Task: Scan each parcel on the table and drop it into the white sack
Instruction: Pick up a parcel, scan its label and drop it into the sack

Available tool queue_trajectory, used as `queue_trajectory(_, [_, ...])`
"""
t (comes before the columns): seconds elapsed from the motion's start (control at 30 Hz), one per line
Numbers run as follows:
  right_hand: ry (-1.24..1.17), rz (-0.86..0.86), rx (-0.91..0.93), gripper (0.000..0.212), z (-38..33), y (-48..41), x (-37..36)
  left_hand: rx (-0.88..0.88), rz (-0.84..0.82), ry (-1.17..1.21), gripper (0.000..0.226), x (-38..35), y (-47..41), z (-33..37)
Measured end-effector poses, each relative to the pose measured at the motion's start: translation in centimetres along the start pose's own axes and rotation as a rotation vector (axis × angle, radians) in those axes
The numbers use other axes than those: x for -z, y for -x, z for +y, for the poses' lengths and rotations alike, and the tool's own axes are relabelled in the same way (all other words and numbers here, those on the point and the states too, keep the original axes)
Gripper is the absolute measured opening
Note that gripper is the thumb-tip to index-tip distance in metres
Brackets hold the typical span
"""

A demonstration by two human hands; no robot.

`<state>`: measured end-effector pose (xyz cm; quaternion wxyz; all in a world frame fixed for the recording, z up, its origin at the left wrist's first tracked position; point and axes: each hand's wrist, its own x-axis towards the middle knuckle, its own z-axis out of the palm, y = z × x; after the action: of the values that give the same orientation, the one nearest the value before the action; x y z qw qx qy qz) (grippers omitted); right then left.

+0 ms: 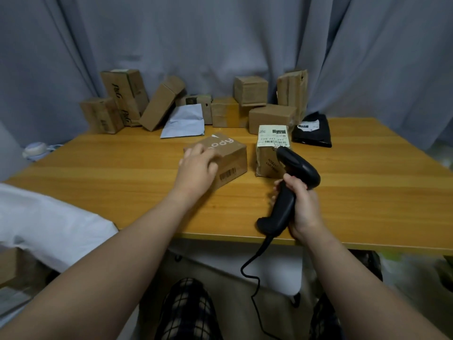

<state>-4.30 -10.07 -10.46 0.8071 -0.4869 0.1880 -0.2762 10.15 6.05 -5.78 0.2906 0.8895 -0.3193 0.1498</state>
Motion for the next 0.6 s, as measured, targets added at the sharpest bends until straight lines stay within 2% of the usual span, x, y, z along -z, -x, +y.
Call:
queue_trajectory(0.1, [0.015,-0.018,0.002,0.020,0.0,0.1,0.0,0.044,0.021,-0.241,0.030,0.9,-0.4,-0.4])
queue_trajectory(0.2, [0.027,-0.017,-0.004,0.016,0.0,0.0,-0.1,0.111,0.016,-0.285,0.037,1.4,-1.1,0.6])
queue_trajectory(0.23, [0.034,-0.017,-0.009,0.015,-0.1,-0.1,-0.1,0.093,-0.033,-0.295,0.043,1.2,-1.3,1.0])
queue_trajectory(0.33, [0.047,0.003,-0.014,0.013,-0.2,-0.3,-0.3,0.111,-0.325,-0.341,0.066,-0.4,-1.7,2.2])
queue_trajectory(0.4, [0.048,0.016,-0.008,0.012,-0.3,-0.3,-0.4,0.157,-0.400,-0.258,0.071,-1.3,-1.8,2.3])
queue_trajectory(0.6, [-0.024,-0.023,-0.020,0.012,-0.3,-0.2,-0.3,-0.080,-0.215,-0.042,0.048,-0.8,2.2,1.5])
